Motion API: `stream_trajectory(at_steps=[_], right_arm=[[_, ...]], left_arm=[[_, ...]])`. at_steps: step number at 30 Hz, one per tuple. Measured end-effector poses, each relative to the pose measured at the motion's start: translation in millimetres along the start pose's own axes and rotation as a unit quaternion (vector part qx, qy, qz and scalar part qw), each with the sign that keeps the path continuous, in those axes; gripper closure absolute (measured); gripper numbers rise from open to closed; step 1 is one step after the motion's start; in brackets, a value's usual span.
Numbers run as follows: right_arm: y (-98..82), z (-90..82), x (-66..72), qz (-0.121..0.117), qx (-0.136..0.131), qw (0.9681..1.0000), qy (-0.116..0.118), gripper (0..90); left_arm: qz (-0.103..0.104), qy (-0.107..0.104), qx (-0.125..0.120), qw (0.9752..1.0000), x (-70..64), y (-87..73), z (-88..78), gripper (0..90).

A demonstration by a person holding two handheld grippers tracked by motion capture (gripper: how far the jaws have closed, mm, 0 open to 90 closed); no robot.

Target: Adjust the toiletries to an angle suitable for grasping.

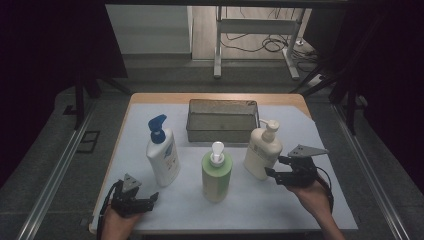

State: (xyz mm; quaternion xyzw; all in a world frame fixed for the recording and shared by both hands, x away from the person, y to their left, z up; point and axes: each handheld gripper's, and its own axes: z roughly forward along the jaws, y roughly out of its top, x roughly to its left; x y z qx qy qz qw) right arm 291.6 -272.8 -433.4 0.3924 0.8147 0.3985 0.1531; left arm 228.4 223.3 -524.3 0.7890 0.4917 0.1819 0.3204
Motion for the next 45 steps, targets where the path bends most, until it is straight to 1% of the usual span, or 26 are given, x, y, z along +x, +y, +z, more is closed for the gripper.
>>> stream_trajectory(at_steps=[3, 8, 14, 24, 28, 29, 31, 41, 43, 45], right_arm=[[3.3, 2.6, -0.5, 0.001, 0.002, 1.0000, 0.000, 30.5], [10.1, 7.2, -3.1, 0.012, -0.005, 0.9999, 0.003, 28.0], [14.6, 11.5, -4.5, 0.009, -0.008, 0.9999, 0.003, 27.0], [25.9, 18.0, -2.3, 0.008, -0.012, 0.9999, -0.010, 27.2], [30.2, 21.3, -1.4, 0.006, -0.013, 0.9999, -0.008, 27.3], [31.2, 21.9, -0.7, 0.009, -0.014, 0.9998, -0.007, 26.8], [33.6, 23.5, 0.2, 0.008, -0.014, 0.9998, -0.012, 26.8], [40.8, 29.9, 2.0, 0.008, -0.010, 0.9996, -0.023, 29.9], [41.6, 30.4, 2.5, 0.006, -0.009, 0.9996, -0.028, 32.1], [41.4, 29.7, 2.4, 0.009, -0.012, 0.9994, -0.030, 33.2]], left_arm=[[0.000, 0.000, 0.000, 1.0000, 0.0, 0.0, 0.0, 13.0], [0.000, 0.000, 0.000, 1.0000, 0.0, 0.0, 0.1, 13.0], [0.000, 0.000, 0.000, 1.0000, 0.0, 0.0, 0.1, 13.0], [0.000, 0.000, 0.000, 1.0000, 0.0, 0.0, 0.1, 13.0], [0.001, 0.000, 0.000, 1.0000, 0.3, 0.1, 0.1, 13.0], [0.001, 0.000, 0.000, 1.0000, 0.2, 0.1, 0.1, 13.0], [0.001, 0.000, 0.000, 1.0000, 0.3, 0.1, 0.1, 13.0], [0.001, 0.000, 0.000, 1.0000, 0.3, 0.1, 0.1, 13.0], [0.001, 0.000, 0.000, 1.0000, 0.3, 0.1, 0.1, 13.0], [0.001, 0.000, 0.000, 1.0000, 0.3, 0.1, 0.1, 13.0]])
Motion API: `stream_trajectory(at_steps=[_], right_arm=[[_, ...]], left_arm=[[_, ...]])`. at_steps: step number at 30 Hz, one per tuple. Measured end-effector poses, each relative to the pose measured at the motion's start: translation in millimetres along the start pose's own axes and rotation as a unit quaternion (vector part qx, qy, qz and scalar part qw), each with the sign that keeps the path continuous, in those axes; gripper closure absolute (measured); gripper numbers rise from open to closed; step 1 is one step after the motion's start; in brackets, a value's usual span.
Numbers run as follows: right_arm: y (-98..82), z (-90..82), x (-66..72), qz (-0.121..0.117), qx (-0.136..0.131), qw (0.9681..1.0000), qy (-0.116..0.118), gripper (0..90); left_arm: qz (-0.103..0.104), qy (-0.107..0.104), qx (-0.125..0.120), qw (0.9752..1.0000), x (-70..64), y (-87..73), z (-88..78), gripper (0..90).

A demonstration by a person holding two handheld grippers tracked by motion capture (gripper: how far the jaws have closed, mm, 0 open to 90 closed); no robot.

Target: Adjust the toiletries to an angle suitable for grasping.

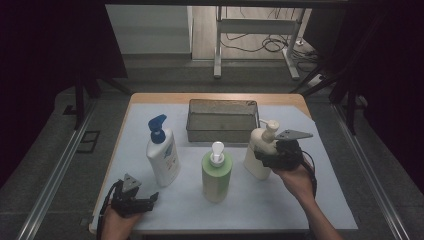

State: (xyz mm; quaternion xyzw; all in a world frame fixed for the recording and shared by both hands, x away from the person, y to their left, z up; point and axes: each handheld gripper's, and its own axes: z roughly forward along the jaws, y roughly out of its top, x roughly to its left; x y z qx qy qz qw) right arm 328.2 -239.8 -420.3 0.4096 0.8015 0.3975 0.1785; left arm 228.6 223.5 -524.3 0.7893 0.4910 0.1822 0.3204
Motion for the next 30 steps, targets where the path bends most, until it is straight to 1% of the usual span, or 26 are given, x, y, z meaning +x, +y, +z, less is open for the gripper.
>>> stream_trajectory(at_steps=[2, 3, 8, 14, 18, 25, 30], right_arm=[[-1.0, -0.4, 0.8, -0.004, -0.004, 1.0000, -0.002, 33.8], [-1.3, -1.1, 0.9, -0.010, -0.004, 0.9999, -0.001, 34.4], [1.0, -2.0, -0.2, -0.015, 0.005, 0.9999, 0.001, 35.0], [4.7, -3.5, 4.3, -0.034, 0.015, 0.9993, -0.001, 35.6], [10.2, -7.2, 8.4, -0.037, 0.013, 0.9991, 0.012, 35.8], [17.8, -12.5, 12.2, -0.043, 0.015, 0.9987, 0.024, 36.0], [23.2, -16.0, 11.8, -0.037, 0.012, 0.9985, 0.037, 36.1]], left_arm=[[0.000, 0.000, 0.000, 1.0000, 0.0, 0.0, 0.0, 13.0], [0.000, 0.000, 0.000, 1.0000, 0.0, 0.0, 0.0, 13.0], [0.000, 0.000, 0.000, 1.0000, 0.1, 0.1, 0.0, 13.0], [0.000, 0.000, 0.000, 1.0000, 0.0, 0.1, 0.0, 13.0], [0.000, 0.000, 0.000, 1.0000, 0.0, 0.1, 0.1, 13.0], [0.000, 0.000, 0.000, 1.0000, 0.0, 0.1, 0.1, 12.9], [0.000, 0.000, 0.000, 1.0000, 0.0, 0.1, 0.1, 13.0]])
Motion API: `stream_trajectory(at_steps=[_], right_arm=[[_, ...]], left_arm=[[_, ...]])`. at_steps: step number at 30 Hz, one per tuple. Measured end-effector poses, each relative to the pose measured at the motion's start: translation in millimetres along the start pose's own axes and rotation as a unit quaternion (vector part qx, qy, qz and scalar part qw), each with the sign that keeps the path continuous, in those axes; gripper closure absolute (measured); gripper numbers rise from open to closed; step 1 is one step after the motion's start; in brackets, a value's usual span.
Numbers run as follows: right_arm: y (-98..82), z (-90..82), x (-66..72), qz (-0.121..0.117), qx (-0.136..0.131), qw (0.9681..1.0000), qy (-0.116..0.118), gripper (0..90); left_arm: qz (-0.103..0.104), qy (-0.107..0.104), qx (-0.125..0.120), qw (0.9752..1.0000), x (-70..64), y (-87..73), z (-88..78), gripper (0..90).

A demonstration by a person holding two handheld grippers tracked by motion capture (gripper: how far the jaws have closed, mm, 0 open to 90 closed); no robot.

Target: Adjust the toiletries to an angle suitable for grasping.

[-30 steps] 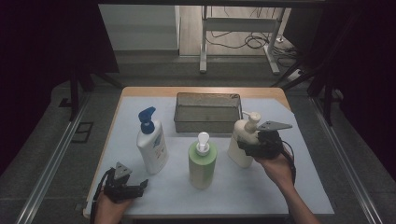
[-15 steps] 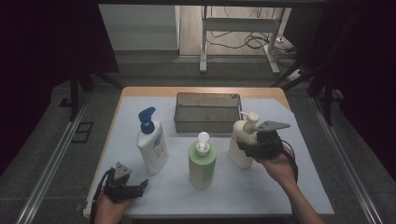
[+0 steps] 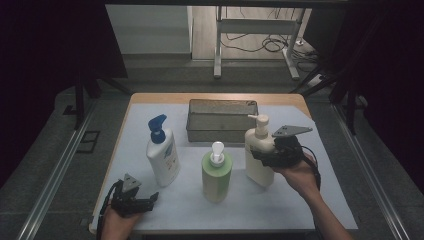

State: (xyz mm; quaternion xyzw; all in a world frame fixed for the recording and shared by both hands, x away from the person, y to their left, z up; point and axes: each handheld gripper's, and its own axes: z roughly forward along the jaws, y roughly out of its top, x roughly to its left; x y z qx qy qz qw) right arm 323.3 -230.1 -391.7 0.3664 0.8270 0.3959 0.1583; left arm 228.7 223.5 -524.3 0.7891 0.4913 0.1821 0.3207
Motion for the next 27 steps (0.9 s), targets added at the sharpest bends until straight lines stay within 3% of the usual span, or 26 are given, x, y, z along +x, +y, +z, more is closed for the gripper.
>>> stream_trajectory(at_steps=[11, 27], right_arm=[[17.4, -6.9, 0.8, 0.005, -0.006, 0.9997, 0.025, 36.2], [50.4, -5.7, 5.0, -0.009, -0.014, 0.9996, 0.024, 36.2]], left_arm=[[0.000, 0.000, 0.000, 1.0000, 0.0, 0.0, 0.0, 13.0], [0.000, 0.000, 0.000, 1.0000, 0.1, 0.0, 0.0, 12.9]])
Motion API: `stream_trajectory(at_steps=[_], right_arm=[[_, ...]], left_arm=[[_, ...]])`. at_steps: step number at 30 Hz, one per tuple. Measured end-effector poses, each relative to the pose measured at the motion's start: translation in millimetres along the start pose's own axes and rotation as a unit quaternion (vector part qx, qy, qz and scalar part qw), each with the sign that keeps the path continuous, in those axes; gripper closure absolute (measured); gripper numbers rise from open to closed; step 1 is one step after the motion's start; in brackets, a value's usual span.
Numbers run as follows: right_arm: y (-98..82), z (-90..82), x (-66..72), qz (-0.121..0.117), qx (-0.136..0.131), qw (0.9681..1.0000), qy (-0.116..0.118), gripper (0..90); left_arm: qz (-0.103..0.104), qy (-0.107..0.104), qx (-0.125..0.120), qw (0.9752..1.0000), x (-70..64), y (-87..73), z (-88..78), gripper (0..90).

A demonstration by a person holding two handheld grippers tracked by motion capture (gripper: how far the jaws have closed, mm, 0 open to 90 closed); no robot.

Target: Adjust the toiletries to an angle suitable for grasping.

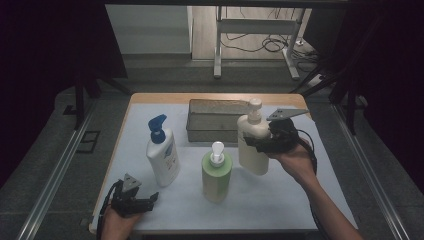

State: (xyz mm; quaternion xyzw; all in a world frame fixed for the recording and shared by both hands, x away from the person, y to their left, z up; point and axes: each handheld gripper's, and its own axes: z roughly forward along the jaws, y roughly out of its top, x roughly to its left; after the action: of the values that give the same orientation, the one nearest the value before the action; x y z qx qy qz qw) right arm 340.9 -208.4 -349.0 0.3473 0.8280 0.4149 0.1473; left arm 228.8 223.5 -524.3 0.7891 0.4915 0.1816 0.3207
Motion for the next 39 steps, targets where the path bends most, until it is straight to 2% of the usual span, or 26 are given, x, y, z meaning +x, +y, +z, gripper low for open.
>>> stream_trajectory(at_steps=[16, 39], right_arm=[[30.1, 9.2, 2.1, -0.006, -0.011, 0.9999, -0.007, 36.2], [70.4, 38.6, -0.6, -0.011, -0.034, 0.9991, -0.022, 36.3]], left_arm=[[0.000, 0.000, 0.000, 1.0000, 0.1, 0.1, 0.0, 12.9], [-0.001, -0.001, 0.000, 1.0000, 0.1, 0.1, 0.2, 12.9]])
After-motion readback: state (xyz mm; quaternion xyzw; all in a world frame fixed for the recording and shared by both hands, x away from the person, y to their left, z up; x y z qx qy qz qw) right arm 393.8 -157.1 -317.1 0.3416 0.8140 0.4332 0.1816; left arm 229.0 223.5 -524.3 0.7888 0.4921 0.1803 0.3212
